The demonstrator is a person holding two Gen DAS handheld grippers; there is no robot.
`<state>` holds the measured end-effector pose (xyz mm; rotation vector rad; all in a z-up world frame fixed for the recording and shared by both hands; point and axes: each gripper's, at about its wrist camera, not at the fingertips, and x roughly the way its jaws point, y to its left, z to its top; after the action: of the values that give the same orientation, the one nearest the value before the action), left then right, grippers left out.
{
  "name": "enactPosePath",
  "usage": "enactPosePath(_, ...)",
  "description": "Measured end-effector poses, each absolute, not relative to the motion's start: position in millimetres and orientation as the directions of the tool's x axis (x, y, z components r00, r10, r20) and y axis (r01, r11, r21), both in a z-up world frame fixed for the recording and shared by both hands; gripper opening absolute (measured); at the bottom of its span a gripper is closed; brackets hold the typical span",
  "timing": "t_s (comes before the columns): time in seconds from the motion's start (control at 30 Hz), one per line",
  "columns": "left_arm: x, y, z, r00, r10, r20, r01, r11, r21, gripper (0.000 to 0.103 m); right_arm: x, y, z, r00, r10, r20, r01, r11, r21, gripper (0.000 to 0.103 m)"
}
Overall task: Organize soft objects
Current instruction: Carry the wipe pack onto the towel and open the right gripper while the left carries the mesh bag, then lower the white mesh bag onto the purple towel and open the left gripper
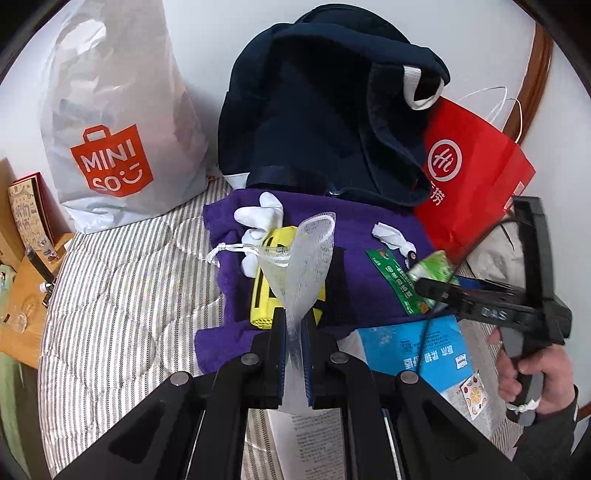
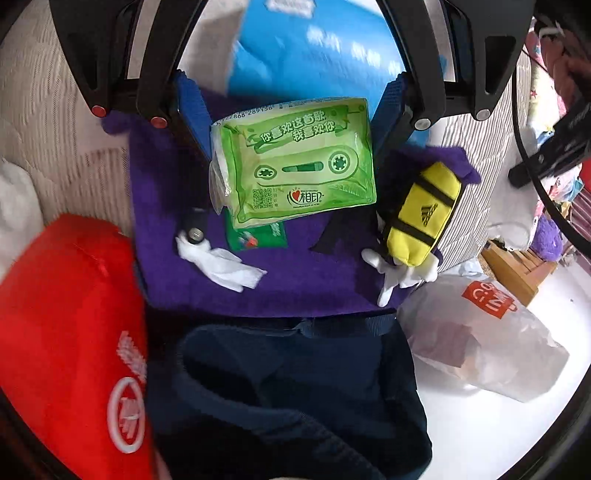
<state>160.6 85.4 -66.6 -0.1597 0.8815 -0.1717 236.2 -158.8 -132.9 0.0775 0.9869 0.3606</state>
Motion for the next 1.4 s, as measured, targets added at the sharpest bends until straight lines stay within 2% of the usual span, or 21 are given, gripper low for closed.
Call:
enactPosePath(0.8,165,107,-73,0.624,-0.247,-0.742,0.075,0.963,-0.257,0.008,293,-100,-183,0.330,0.218,-0.919,-0.232,0.962,0.145,0.077)
enactPosePath(1.03,164,108,-72,0.618,-0.248,-0.746,0.073,0.963,-0.259,0.008,294,-87,-187,0.314,0.199,-0.928,-0.257,0.959,0.119,0.082)
enactPosePath(1.4,174,100,-76,0.597,-0.243,-0.764,0.076,0.966,-0.248,0.008,279,-107,-165,0.320,0.312,-0.894,-0.269,0.935,0.230,0.083)
